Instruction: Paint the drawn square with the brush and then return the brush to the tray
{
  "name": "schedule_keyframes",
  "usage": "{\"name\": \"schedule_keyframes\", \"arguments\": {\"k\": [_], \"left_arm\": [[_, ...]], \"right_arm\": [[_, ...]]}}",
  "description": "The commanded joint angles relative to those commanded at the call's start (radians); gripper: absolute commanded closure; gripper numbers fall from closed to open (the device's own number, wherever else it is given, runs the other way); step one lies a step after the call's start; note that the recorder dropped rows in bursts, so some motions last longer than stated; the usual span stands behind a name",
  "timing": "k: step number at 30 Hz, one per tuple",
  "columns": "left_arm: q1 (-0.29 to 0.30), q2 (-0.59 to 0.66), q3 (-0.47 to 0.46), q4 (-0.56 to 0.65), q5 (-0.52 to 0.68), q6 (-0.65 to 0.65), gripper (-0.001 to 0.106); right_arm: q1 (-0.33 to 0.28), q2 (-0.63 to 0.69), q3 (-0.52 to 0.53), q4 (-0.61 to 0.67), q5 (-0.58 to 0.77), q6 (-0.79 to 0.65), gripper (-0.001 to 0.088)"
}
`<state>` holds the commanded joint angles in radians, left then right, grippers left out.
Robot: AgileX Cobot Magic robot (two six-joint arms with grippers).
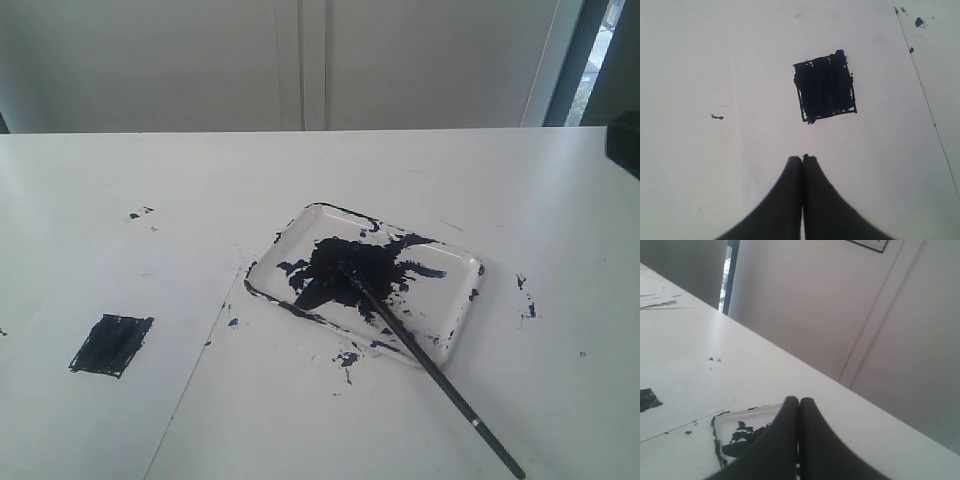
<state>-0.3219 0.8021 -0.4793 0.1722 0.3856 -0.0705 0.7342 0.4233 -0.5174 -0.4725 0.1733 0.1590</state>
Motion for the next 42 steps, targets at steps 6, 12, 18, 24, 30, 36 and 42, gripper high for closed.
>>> {"name": "schedule_keyframes", "arguments": {"k": [6,12,18,24,30,36,42], "left_arm": [[0.000,0.000,0.000,0.000,0.000,0.000,0.105],[0.000,0.000,0.000,0.000,0.000,0.000,0.105],[0.000,0.000,0.000,0.000,0.000,0.000,0.105],[0.000,0.000,0.000,0.000,0.000,0.000,0.105],[0.000,0.000,0.000,0.000,0.000,0.000,0.105],[0.000,0.000,0.000,0.000,0.000,0.000,0.105],[0.000,0.000,0.000,0.000,0.000,0.000,0.105]], "right_arm": [[-0.167,-0.117,0.185,0.005,-0.206,-0.007,0.0868],[-0.280,-0.214,0.352,0.009,-0.315,0.004,0.0868],[-0.350,-0.286,0.474,0.009,-0.334,0.028,0.0868],[-0.375,-0.306,0.517,0.019,-0.353,0.053,0.0868],[-0.375,-0.302,0.517,0.019,-0.347,0.053,0.0868],[-0.375,-0.302,0.517,0.395,-0.349,-0.384,0.0868],[-0.375,-0.302,0.517,0.464,-0.122,-0.448,0.0868]]}}
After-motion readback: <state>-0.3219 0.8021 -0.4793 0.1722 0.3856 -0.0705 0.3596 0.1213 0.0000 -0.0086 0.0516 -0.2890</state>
